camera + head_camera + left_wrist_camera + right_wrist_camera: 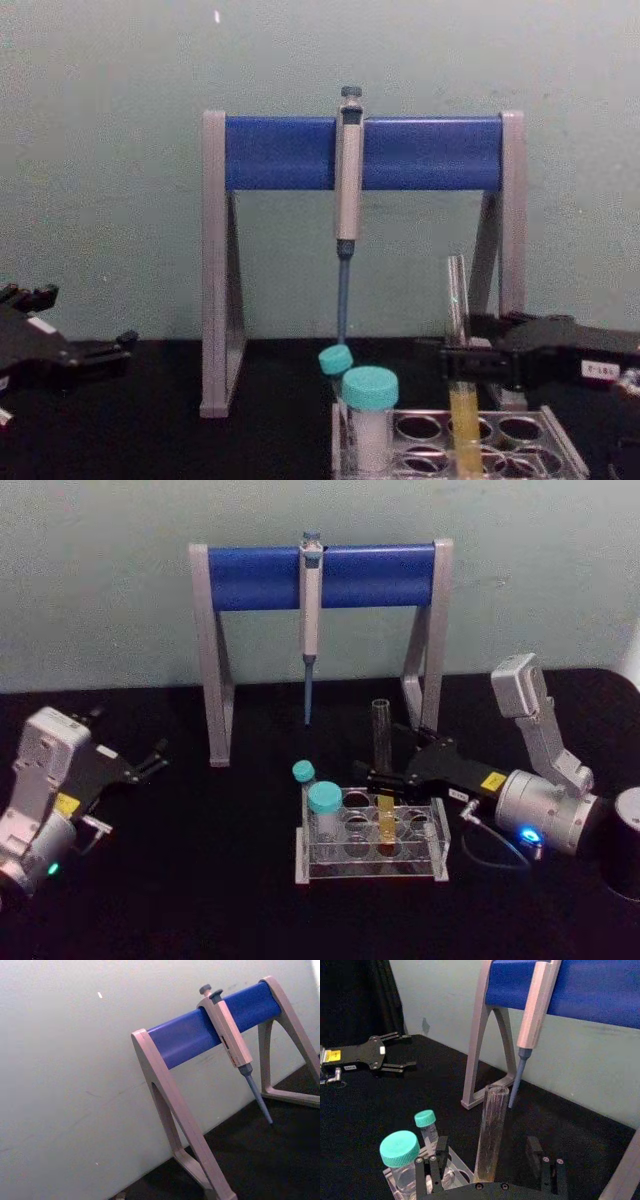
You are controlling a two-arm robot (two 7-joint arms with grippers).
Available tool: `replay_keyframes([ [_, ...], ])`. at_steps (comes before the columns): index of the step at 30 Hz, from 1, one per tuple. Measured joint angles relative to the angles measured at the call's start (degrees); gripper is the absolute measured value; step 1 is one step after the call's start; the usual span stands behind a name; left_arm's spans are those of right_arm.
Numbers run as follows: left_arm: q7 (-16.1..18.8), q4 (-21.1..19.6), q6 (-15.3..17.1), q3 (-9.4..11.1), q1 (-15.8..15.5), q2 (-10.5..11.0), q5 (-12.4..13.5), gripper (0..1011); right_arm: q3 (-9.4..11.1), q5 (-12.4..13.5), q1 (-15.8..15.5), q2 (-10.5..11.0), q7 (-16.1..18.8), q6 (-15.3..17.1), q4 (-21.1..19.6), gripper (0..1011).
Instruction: Pick up the test tube from the test tube rack, shake it, then place it back into the test tube rack.
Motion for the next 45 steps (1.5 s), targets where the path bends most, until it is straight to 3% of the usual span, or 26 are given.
replay_keyframes([
  [33,0.0,0.0,0.0,0.0,0.0,0.0,0.0,1009,-1.0,-0.1,1.5,-0.7,0.2,0.5,1.7,1000],
  [41,0.0,0.0,0.0,0.0,0.0,0.0,0.0,1010,-1.0,-0.1,1.5,-0.7,0.2,0.5,1.6,837],
  [45,0.0,0.0,0.0,0.0,0.0,0.0,0.0,1010,-0.9,-0.1,1.4,-0.6,0.2,0.5,1.6,683],
])
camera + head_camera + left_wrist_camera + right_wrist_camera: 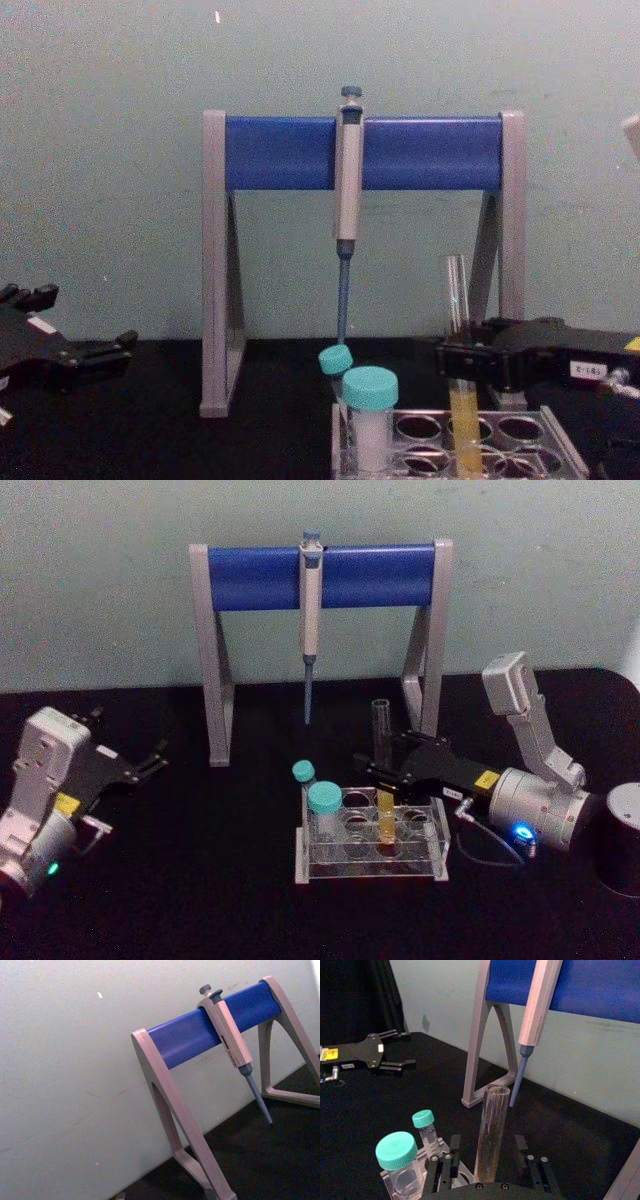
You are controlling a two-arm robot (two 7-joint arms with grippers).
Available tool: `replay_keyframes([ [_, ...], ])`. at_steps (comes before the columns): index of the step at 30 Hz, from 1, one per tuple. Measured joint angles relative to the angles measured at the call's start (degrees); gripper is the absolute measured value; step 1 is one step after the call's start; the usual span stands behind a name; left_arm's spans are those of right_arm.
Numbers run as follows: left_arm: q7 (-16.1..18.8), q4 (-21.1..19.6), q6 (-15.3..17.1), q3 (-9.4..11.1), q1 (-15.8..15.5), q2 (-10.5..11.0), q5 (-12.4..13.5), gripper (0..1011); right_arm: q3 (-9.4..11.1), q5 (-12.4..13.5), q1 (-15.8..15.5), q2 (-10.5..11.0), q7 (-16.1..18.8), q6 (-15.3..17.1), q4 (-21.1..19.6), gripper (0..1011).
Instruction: Pick up the test tube from the test tube rack, shake it, then place it back into the test tube rack.
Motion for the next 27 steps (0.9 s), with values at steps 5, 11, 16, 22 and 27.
replay_keyframes([
  [5,0.0,0.0,0.0,0.0,0.0,0.0,0.0,1009,0.0,0.0,0.0,0.0,0.0,0.0,0.0,531],
  [11,0.0,0.0,0.0,0.0,0.0,0.0,0.0,1010,0.0,0.0,0.0,0.0,0.0,0.0,0.0,336],
  [16,0.0,0.0,0.0,0.0,0.0,0.0,0.0,1010,0.0,0.0,0.0,0.0,0.0,-0.1,0.0,232],
  [22,0.0,0.0,0.0,0.0,0.0,0.0,0.0,1010,0.0,0.0,0.0,0.0,0.0,-0.1,0.0,232],
  [27,0.0,0.0,0.0,0.0,0.0,0.0,0.0,1010,0.0,0.0,0.0,0.0,0.0,-0.1,0.0,232],
])
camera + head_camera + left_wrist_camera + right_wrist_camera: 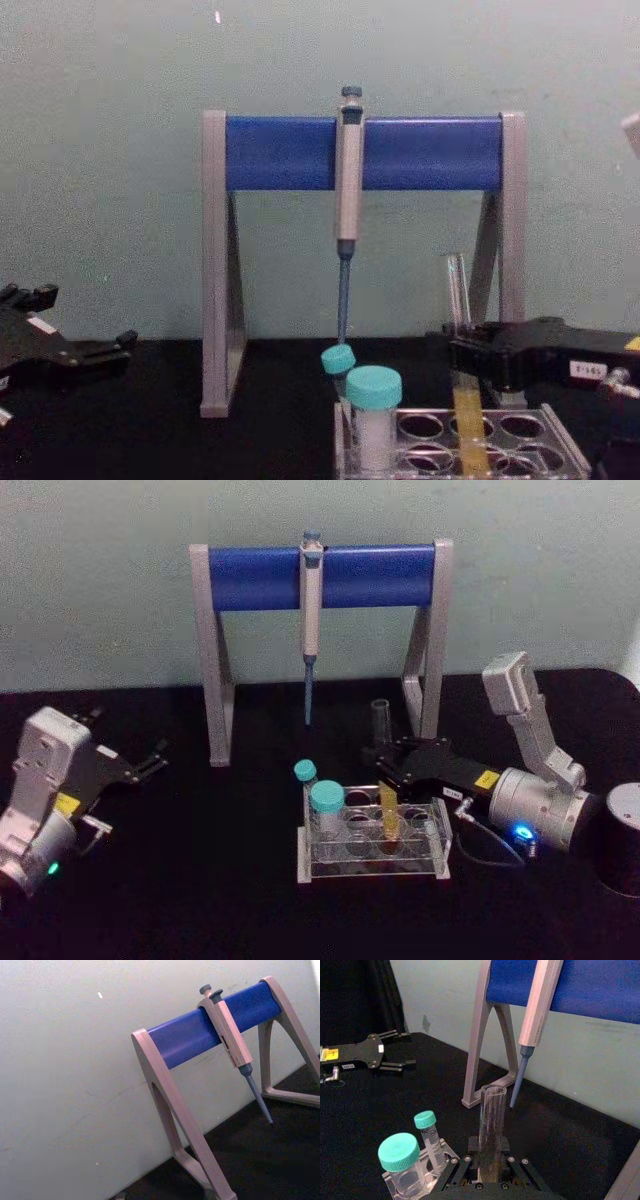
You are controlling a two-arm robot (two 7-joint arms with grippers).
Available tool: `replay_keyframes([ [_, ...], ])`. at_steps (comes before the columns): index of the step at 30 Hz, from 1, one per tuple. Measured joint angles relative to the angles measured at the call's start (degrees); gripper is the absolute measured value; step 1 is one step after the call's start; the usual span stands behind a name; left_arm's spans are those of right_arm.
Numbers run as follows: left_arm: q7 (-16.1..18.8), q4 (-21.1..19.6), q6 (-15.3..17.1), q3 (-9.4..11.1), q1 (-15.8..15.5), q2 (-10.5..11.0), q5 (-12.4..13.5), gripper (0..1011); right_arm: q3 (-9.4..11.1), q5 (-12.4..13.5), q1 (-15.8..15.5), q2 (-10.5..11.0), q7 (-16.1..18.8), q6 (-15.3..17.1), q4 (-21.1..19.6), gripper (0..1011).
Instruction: Pick up the test tube from the test tube rack, shake it, then place it back into the test tube rack.
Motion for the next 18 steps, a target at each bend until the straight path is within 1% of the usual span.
replay_keyframes([
  [4,0.0,0.0,0.0,0.0,0.0,0.0,0.0,1010,0.0,0.0,0.0,0.0,0.0,-0.1,0.0,232],
  [8,0.0,0.0,0.0,0.0,0.0,0.0,0.0,1010,0.0,0.0,-0.1,0.0,0.3,-0.9,0.1,232],
  [13,0.0,0.0,0.0,0.0,0.0,0.0,0.0,1010,0.3,0.1,-0.8,-0.1,0.8,-3.2,0.2,232],
  [14,0.0,0.0,0.0,0.0,0.0,0.0,0.0,1010,0.3,0.1,-0.8,-0.1,0.8,-3.2,0.2,232],
  [18,0.0,0.0,0.0,0.0,0.0,0.0,0.0,1009,1.0,-0.1,-2.3,0.1,0.3,-5.5,-1.0,232],
])
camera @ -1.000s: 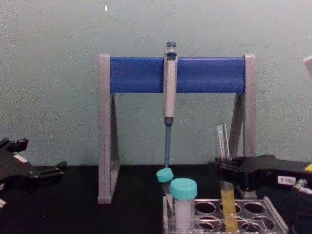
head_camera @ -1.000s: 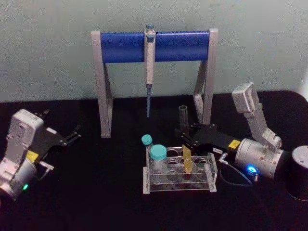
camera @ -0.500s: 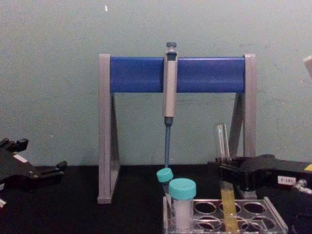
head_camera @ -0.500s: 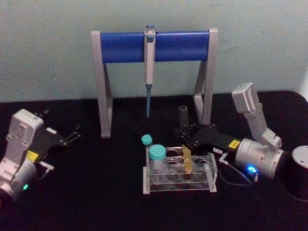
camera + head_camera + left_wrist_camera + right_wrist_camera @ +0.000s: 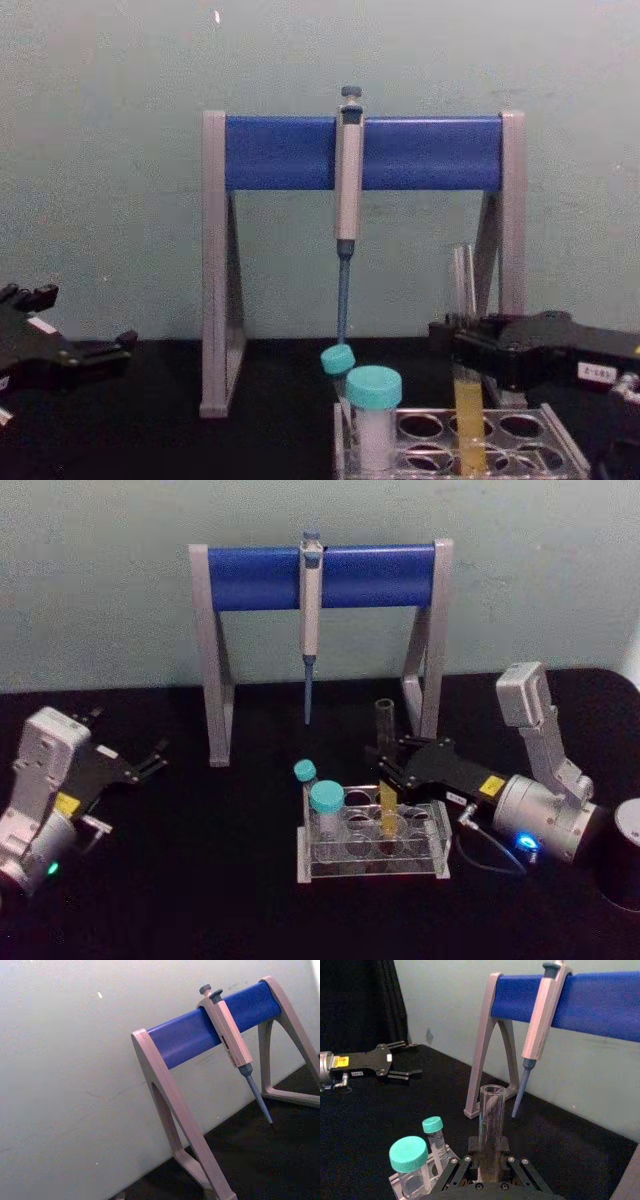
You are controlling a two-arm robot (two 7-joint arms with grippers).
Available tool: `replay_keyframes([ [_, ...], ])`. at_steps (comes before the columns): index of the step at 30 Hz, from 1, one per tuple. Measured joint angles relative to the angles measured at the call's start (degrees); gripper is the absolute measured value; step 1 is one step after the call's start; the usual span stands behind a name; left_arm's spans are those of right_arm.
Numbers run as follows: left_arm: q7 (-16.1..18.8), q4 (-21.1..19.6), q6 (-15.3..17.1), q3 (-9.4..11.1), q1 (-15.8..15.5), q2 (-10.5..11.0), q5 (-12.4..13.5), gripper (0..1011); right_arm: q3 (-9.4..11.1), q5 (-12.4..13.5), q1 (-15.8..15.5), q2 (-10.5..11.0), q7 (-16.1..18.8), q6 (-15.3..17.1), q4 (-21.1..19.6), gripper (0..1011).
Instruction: Pick up the test tube from the test tube rack, shake it, then place it back into the test tube rack.
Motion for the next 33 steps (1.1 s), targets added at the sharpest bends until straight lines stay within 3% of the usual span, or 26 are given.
replay_keyframes([
  [12,0.0,0.0,0.0,0.0,0.0,0.0,0.0,1010,2.2,-0.9,-3.7,0.4,-0.8,-5.6,-3.8,232],
  [33,0.0,0.0,0.0,0.0,0.0,0.0,0.0,1010,5.6,-1.2,-5.3,0.1,-2.2,-7.1,-9.0,232],
])
